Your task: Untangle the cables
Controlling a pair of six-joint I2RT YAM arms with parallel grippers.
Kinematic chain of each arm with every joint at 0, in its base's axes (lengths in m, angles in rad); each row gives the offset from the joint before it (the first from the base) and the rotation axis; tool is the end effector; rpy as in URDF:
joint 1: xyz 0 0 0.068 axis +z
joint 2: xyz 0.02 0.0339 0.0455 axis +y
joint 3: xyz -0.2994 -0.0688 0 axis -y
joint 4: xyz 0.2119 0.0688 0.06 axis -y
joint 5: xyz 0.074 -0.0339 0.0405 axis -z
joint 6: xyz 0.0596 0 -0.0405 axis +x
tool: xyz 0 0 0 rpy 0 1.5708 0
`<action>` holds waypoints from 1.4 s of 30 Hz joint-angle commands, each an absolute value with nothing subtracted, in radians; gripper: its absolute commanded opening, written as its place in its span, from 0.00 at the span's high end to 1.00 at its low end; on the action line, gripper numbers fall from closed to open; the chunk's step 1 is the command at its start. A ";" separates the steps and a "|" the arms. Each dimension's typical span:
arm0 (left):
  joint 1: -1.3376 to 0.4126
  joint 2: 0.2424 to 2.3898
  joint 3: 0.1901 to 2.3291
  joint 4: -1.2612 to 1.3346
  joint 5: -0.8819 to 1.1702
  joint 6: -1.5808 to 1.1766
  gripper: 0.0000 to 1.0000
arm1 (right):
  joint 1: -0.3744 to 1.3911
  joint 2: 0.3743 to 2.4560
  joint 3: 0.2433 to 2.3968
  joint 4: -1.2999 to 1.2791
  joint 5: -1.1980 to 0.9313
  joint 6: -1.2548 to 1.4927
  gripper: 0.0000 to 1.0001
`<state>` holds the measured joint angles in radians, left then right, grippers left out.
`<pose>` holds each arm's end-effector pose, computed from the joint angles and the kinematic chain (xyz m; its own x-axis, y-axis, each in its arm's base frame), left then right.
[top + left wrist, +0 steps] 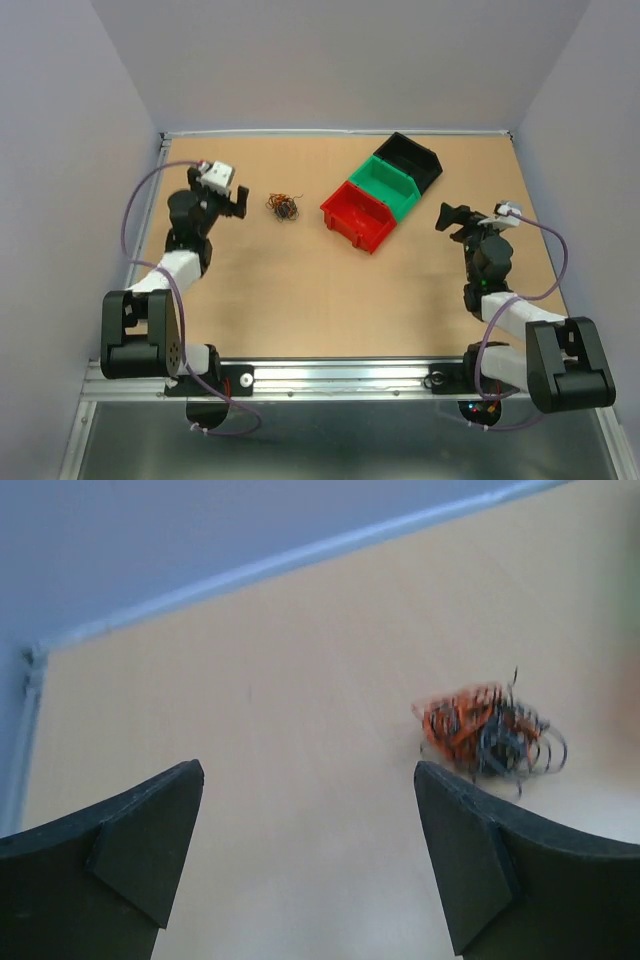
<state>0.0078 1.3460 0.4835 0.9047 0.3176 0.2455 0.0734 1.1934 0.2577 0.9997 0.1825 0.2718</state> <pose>0.2673 -0.0165 0.2890 0.1149 0.2318 -0.9660 0.2852 0.9238 0.2556 0.2162 0.0051 0.2653 0.0906 0.2714 -0.9582 0.0874 0.9563 0.2791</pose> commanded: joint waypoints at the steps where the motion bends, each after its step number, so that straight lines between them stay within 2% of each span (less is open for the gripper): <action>1: 0.008 1.337 0.860 0.378 0.561 0.460 0.01 | 0.075 1.128 0.278 0.936 0.175 0.487 0.00; 2: 0.015 1.366 0.885 0.306 0.602 0.471 0.01 | 0.075 1.123 0.259 0.936 0.186 0.558 0.00; 5: 0.018 1.405 0.911 0.302 0.658 0.537 0.01 | 0.075 1.083 0.250 0.922 0.157 0.560 0.00; 7: 0.020 1.449 0.919 0.331 0.663 0.479 0.01 | 0.074 1.057 0.239 0.905 0.141 0.542 0.00; 13: 0.008 1.724 1.175 0.124 0.815 0.414 0.01 | 0.074 1.054 0.271 0.850 0.058 0.531 0.00; 17: -0.046 1.897 1.337 -0.044 0.729 0.426 0.01 | 0.074 1.129 0.313 0.844 0.006 0.532 0.00; 27: -0.106 1.890 1.319 -0.011 0.609 0.422 0.01 | 0.074 1.200 0.344 0.845 -0.061 0.523 0.00; 30: -0.112 1.870 1.298 -0.005 0.604 0.422 0.14 | 0.075 1.198 0.344 0.845 -0.061 0.523 0.00; 31: -0.115 1.865 1.293 -0.006 0.600 0.422 0.14 | 0.075 1.197 0.344 0.844 -0.061 0.522 0.00; 32: -0.120 1.864 1.289 0.018 0.585 0.420 0.21 | 0.075 1.195 0.342 0.844 -0.063 0.522 0.00; 35: -0.129 1.881 1.305 0.028 0.566 0.410 0.26 | 0.075 1.193 0.341 0.844 -0.067 0.523 0.00; 37: -0.135 1.911 1.322 0.018 0.571 0.411 0.38 | 0.075 1.195 0.342 0.845 -0.080 0.525 0.00; 38: -0.144 1.922 1.339 0.002 0.574 0.416 0.58 | 0.074 1.196 0.344 0.844 -0.086 0.525 0.01; 39: -0.146 1.937 1.345 0.002 0.575 0.420 0.73 | 0.075 1.200 0.348 0.844 -0.121 0.522 0.03; 40: -0.147 1.940 1.350 -0.020 0.586 0.425 1.00 | 0.075 1.207 0.350 0.842 -0.147 0.519 0.05; 42: -0.147 1.919 1.339 -0.031 0.607 0.426 1.00 | 0.086 1.224 0.373 0.842 -0.249 0.515 0.09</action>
<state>-0.1360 1.9450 1.3003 -0.0071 0.5709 0.4175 0.0734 1.2015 0.2874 0.8150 -0.0998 0.5205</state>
